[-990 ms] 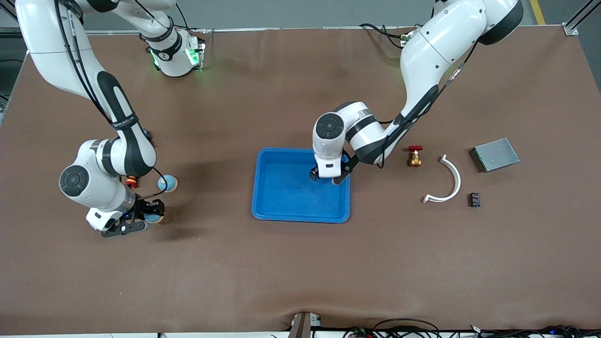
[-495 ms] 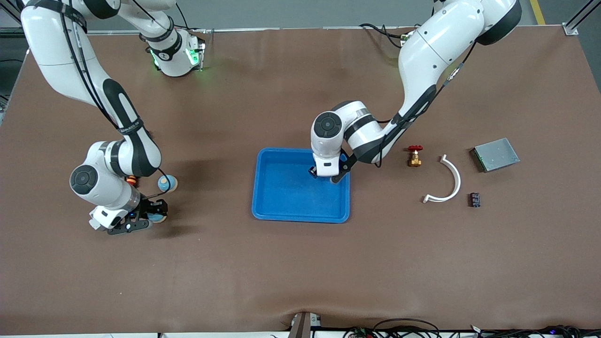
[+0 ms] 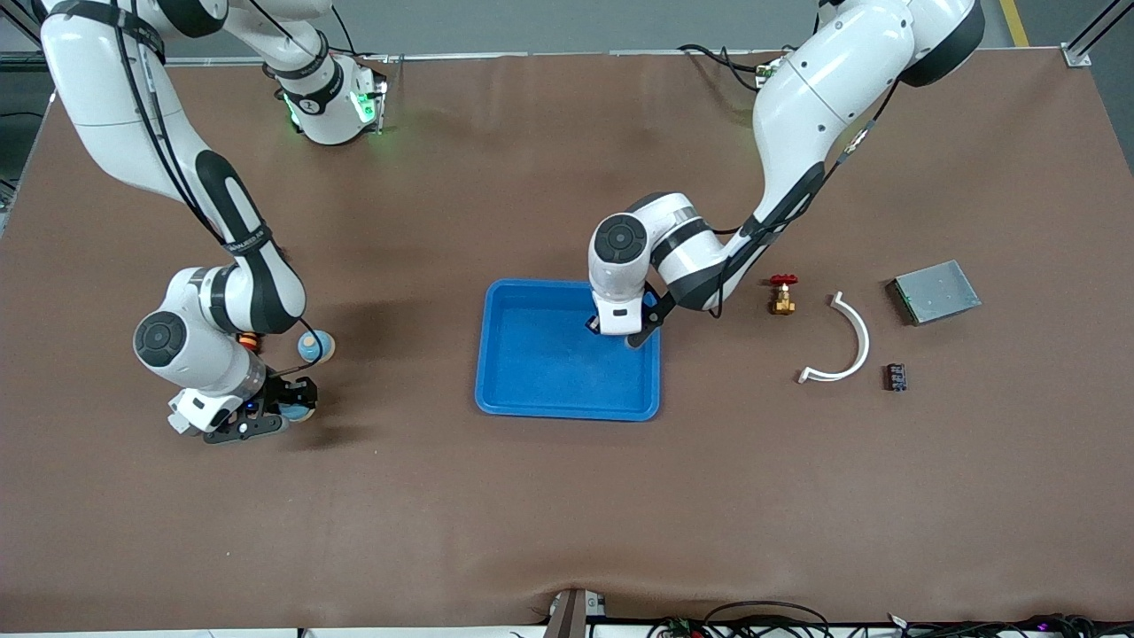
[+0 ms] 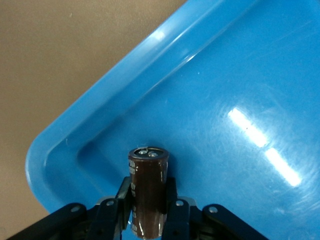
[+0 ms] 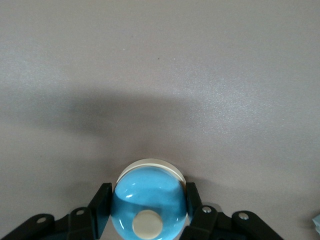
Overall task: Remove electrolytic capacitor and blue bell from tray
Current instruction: 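Carry the bell with the right gripper while the left gripper lifts the capacitor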
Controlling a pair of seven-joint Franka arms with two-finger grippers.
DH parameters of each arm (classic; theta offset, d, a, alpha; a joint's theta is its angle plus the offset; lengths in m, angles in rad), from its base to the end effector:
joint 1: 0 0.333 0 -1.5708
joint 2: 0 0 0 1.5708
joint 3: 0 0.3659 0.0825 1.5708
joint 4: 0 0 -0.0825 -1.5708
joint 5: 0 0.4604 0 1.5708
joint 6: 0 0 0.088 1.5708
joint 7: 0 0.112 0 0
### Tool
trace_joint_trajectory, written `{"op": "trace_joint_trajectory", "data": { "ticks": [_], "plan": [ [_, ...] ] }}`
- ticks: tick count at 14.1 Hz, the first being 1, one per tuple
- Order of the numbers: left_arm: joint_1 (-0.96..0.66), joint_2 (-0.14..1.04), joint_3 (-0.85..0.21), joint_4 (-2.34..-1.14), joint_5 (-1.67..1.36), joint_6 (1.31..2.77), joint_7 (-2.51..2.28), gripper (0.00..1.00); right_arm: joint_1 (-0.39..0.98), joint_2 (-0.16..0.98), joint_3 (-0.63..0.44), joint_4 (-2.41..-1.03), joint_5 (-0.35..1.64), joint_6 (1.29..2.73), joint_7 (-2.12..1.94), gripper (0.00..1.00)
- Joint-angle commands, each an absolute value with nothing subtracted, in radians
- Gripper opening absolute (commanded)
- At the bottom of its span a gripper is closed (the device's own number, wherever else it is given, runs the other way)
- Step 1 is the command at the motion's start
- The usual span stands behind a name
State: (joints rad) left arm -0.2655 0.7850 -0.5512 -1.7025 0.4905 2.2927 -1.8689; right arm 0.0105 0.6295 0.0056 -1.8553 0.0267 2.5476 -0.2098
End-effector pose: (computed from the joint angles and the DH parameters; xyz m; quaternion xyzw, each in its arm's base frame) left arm 0.5477 -0.5102 0.1605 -0.9138 -0.4053 0.0190 0.0178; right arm 0.7233 0.0112 0.1597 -0.9943 -0.1013 -0.0321 0.0064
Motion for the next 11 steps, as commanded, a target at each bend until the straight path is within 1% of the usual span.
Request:
{"op": "trace_joint_trajectory", "data": {
  "ticks": [1,3,5,8,11],
  "plan": [
    [-0.259,0.782,-0.546,-1.69,0.518,2.298,-1.876,0.0,-0.008,0.632,0.023,-1.862,0.029,2.566,-0.225,0.0],
    [-0.256,0.776,-0.543,-1.668,0.519,2.284,-1.849,0.0,-0.005,0.634,0.025,-1.862,0.034,2.566,-0.224,0.0],
    [-0.241,0.749,-0.546,-1.652,0.52,2.231,-1.839,0.0,-0.005,0.634,0.025,-1.862,0.034,2.568,-0.224,0.0],
    [-0.222,0.668,-0.554,-1.635,0.489,2.194,-1.801,0.0,0.002,0.634,0.023,-1.862,0.035,2.569,-0.218,0.0],
    [-0.169,0.586,-0.563,-1.634,0.412,2.107,-1.648,0.0,0.0,0.634,0.023,-1.862,0.035,2.569,-0.216,0.0]
  ]
}}
